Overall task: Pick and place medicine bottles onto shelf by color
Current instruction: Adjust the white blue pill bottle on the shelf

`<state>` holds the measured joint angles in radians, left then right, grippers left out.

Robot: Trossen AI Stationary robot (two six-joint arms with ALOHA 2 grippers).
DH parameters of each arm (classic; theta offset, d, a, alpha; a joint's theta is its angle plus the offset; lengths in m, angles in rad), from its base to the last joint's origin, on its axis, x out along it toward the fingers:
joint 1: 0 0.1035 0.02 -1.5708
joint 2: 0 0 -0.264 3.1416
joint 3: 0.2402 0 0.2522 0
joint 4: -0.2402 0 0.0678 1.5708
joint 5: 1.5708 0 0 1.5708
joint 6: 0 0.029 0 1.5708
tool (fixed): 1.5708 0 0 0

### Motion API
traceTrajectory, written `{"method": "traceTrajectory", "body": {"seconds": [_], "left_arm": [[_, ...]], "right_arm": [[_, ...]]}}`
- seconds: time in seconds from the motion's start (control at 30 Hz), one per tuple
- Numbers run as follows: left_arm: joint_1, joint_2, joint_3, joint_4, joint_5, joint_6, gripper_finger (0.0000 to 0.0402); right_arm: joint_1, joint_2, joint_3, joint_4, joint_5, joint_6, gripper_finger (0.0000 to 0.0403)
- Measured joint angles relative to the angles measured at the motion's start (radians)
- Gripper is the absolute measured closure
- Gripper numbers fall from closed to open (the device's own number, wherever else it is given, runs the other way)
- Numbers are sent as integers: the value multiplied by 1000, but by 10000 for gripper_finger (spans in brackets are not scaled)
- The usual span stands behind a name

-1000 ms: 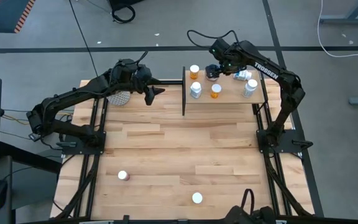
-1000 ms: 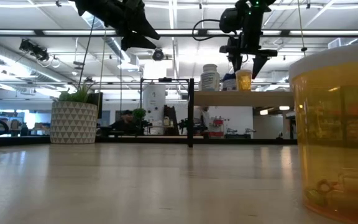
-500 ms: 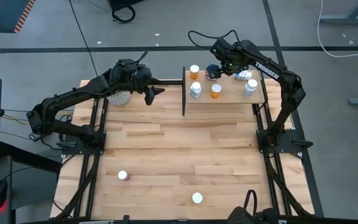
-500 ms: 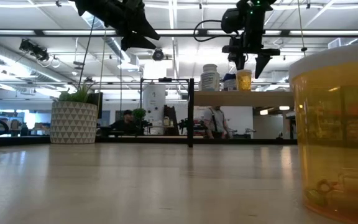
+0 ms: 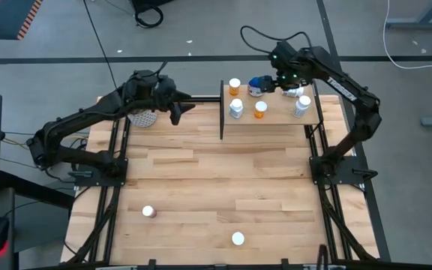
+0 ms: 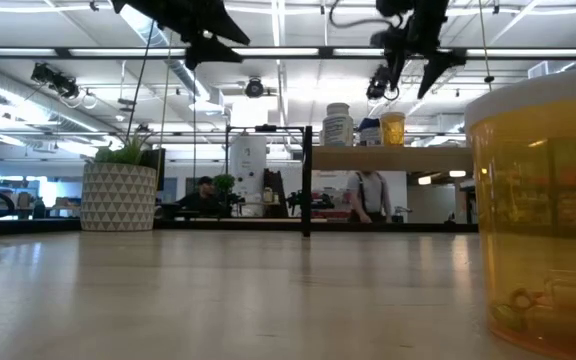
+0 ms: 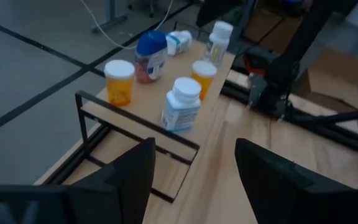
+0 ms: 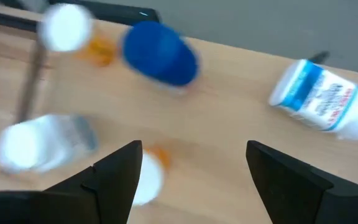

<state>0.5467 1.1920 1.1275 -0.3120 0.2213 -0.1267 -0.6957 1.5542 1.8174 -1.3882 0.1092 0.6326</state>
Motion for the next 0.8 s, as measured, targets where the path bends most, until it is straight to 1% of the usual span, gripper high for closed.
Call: {"method": "traceTrajectory", "body": {"seconds": [0.17, 0.33, 0.5, 0.6, 0.7, 0.8], "left_arm": [[-32, -52, 0, -10, 0, -50, 173], [-87, -87, 0, -16, 1, -137, 173], [-154, -89, 0, -13, 1, -240, 173], [-204, -89, 0, -10, 1, -288, 173], [-255, -89, 0, 11, 1, -326, 173], [-296, -89, 0, 27, -35, -356, 173]], "right_arm": [[118, -65, 0, 8, -36, 18, 107], [297, -95, 0, 8, -42, 61, 107], [469, -97, 0, 32, -37, 10, 107], [564, -97, 0, 29, -36, 55, 107], [638, -98, 0, -3, 17, 97, 107], [666, -115, 0, -29, 104, 107, 107]]}}
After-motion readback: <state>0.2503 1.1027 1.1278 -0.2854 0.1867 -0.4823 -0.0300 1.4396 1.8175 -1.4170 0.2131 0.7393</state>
